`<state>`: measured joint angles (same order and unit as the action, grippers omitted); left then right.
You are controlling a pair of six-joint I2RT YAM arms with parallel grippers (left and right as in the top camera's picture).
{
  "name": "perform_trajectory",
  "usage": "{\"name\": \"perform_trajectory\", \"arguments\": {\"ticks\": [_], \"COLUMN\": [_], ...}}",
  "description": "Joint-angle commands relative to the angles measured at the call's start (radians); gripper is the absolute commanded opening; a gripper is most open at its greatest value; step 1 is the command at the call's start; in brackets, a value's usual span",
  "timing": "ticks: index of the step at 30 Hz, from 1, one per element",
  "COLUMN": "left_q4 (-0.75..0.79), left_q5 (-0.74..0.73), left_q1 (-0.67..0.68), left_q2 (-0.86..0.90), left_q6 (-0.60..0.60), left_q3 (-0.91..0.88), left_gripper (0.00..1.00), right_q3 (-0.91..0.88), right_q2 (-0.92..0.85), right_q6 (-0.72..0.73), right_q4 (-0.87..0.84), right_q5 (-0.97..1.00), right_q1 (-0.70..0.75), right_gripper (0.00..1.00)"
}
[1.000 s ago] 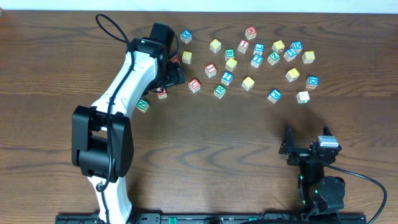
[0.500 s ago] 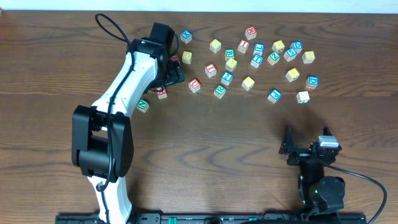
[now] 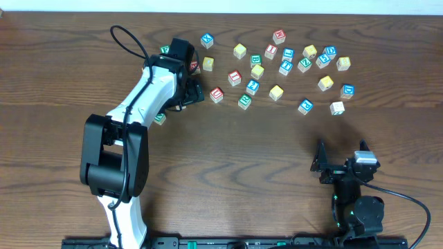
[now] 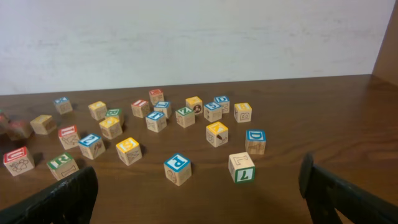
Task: Spell out AI2
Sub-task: 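Lower the left gripper and close it on the red A block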
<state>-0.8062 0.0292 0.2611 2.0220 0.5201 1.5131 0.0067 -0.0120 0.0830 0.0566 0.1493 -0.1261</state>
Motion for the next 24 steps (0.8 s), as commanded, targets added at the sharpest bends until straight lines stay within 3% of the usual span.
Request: {"name": "perform_trajectory", "arguments": {"ticks": [1,24], "left_q4": [0.014,0.101], "left_q5": [0.008,0.008], "left_q1": [0.0,0.0], "left_q2": [0.005,0.088], "left_q6": [-0.041,-0.04], "left_q3": [-0.004,-0.004], "left_gripper": [0.98,0.99], "right_q3": [-0.001,-0.001], "right_q2": [0.005,0.005], "right_q6": [-0.002,-0.002], "right_q4": [0.005,0.005], "right_q5": [0.001,0.001], "right_q1": [0.01,0.01], "right_gripper": [0.99,0.99]}}
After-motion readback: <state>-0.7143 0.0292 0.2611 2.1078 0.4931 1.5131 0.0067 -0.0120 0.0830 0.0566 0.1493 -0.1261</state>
